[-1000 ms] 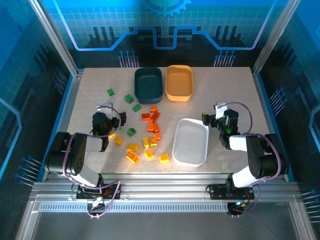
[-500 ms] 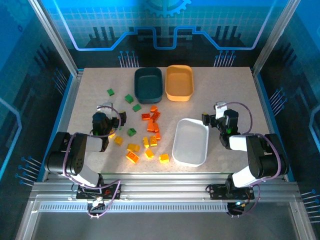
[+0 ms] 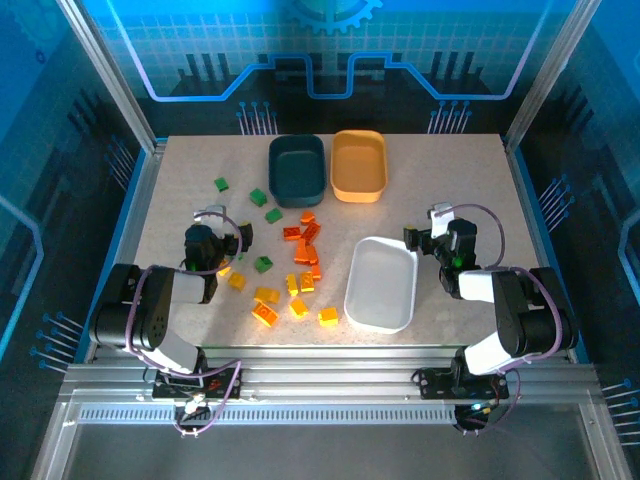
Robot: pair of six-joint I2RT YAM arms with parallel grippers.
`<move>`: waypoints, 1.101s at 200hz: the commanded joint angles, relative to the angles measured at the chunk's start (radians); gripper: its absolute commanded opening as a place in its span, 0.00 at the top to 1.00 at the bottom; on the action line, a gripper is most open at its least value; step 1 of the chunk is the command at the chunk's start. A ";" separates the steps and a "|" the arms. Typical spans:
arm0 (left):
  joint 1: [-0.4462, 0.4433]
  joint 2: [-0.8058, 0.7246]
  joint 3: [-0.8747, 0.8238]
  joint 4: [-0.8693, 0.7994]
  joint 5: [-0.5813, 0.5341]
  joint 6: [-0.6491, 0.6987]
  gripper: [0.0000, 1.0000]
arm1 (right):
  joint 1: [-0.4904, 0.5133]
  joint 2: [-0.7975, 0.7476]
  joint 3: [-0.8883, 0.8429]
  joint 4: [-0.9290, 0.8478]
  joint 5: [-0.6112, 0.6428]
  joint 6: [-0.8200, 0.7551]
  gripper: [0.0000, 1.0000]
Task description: Sort the legos into containers by color
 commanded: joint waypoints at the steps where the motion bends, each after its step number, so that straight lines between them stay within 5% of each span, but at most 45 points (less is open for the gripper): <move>1: -0.004 -0.002 0.010 0.019 -0.002 0.018 0.01 | -0.003 -0.003 0.011 0.015 -0.012 0.008 0.00; 80: -0.003 -0.002 0.012 0.016 0.001 0.016 0.01 | -0.002 -0.004 0.011 0.016 -0.012 0.007 0.00; 103: -0.003 -0.087 0.034 -0.086 0.005 0.017 0.01 | 0.042 -0.060 0.023 -0.037 0.100 -0.003 0.00; 148: -0.011 -0.437 0.155 -0.449 0.030 -0.075 0.01 | 0.186 -0.259 0.145 -0.318 0.274 -0.038 0.00; 177: -0.028 -0.596 0.207 -0.579 0.018 -0.191 0.01 | 0.195 -0.405 0.422 -0.874 0.389 0.317 0.00; 202: -0.030 -0.686 0.243 -0.730 -0.088 -0.542 0.01 | 0.099 -0.410 0.584 -1.231 0.349 0.608 0.00; 220: -0.026 -0.732 0.262 -0.864 -0.005 -0.666 0.01 | 0.004 -0.428 0.571 -1.250 0.116 0.589 0.06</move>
